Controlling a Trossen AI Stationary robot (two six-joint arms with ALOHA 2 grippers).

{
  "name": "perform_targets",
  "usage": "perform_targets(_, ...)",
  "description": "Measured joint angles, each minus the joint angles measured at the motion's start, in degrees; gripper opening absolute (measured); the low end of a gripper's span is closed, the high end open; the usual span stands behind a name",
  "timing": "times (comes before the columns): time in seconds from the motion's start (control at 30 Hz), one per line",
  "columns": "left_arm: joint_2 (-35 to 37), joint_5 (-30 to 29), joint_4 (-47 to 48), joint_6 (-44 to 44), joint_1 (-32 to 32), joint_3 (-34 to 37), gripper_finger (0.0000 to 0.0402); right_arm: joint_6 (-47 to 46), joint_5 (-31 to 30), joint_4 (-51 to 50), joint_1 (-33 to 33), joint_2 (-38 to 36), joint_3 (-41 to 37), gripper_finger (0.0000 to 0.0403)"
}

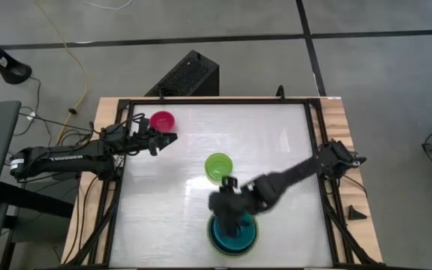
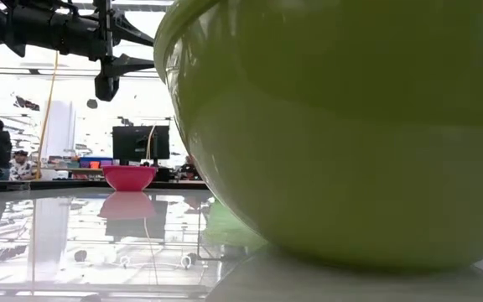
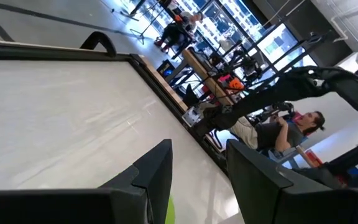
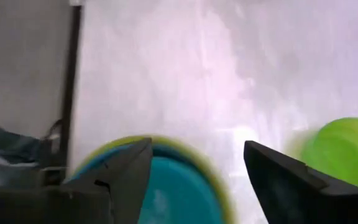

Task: Nest bowls inside each other
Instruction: Stack the green bowl into the blue bowl

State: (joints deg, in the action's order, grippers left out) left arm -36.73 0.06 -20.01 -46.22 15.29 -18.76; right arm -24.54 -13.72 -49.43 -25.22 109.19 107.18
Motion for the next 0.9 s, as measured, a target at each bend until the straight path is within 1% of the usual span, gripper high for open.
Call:
perform_targets(0.07, 0.0, 0.2, 0.0, -0.2, 0.0, 0.0, 0.0139, 2.4, 2.2, 1.2, 3.1, -0.2, 0.0, 0.0283)
perform_targets(0.2, 0.0, 1.4, 0.0, -1.0, 0.0, 0.0, 0.0139, 5.6, 8.9, 1.1, 8.9, -0.1, 0.1, 0.0282)
perform_targets(0.47, 0.0, 2.7, -0.1, -2.1, 0.0, 0.0, 0.0139, 10.5, 16.8, -5.4, 17.2, 3.4, 0.1, 0.0282)
perform_targets(0.57, 0.0, 2.6, -0.2, -2.0, 0.0, 0.0, 0.0139, 12.9, 17.9, -7.8, 19.1, 5.6, 0.0, 0.0282)
perform_targets(0.7, 0.0, 2.5, -0.2, -1.9, 0.0, 0.0, 0.0139, 14.2, 21.5, -7.5, 20.4, 7.9, 0.0, 0.0282)
perform_targets(0.9, 0.0, 2.2, -0.2, -1.5, 0.0, 0.0, 0.0139, 16.0, 21.6, -7.0, 21.0, 13.0, 0.0, 0.0282)
